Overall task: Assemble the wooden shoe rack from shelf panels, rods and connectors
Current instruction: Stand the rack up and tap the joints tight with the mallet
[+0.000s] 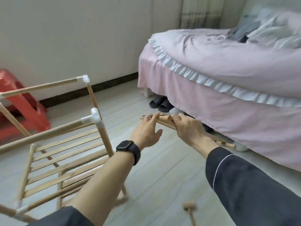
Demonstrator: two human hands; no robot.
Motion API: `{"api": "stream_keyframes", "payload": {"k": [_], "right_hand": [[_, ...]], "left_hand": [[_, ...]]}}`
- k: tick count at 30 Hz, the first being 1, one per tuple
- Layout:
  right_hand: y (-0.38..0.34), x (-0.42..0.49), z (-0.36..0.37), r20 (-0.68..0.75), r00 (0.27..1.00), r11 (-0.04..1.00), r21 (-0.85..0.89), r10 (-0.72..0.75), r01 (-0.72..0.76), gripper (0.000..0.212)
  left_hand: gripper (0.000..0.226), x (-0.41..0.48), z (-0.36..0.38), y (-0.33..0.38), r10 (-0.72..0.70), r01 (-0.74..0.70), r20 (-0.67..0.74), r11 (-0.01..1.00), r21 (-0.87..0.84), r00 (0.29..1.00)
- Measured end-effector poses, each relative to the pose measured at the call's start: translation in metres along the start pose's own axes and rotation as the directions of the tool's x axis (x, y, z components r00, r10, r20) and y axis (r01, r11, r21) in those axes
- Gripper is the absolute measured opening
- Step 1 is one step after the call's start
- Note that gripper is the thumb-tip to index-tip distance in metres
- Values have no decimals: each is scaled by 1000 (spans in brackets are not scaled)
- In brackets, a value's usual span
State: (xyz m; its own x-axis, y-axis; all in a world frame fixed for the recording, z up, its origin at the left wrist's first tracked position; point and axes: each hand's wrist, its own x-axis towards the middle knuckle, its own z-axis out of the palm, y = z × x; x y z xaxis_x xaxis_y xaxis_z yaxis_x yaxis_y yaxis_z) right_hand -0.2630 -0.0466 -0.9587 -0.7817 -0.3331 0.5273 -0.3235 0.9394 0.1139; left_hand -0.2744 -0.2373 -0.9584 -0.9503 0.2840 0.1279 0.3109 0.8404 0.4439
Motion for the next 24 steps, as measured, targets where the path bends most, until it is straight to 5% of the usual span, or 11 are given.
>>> {"api": "stream_keyframes", "payload": {"k": [3, 8, 13, 19, 24], "right_hand": [[10, 29, -67, -184, 978, 995, -42, -95, 89, 22], [2, 81, -161, -463, 865, 977, -171, -194, 128, 39], [-49, 120, -212, -514, 821, 961, -238, -249, 142, 14], [-123, 149, -241, -579, 749, 944, -260, -322, 204, 10], [-174, 168, -248, -631, 728, 963, -156, -267, 218, 10]], "left_hand": [[44, -3, -56, 32, 115, -137, -270, 988, -66, 956], [42, -19, -154, 60, 211, -207, -462, 976, 60, 862], [46, -48, -226, 41, 205, -150, -571, 978, 143, 795], [28, -97, -291, -3, 155, -63, -658, 985, 161, 737], [36, -139, -319, -43, 73, 33, -701, 990, 137, 710]]}}
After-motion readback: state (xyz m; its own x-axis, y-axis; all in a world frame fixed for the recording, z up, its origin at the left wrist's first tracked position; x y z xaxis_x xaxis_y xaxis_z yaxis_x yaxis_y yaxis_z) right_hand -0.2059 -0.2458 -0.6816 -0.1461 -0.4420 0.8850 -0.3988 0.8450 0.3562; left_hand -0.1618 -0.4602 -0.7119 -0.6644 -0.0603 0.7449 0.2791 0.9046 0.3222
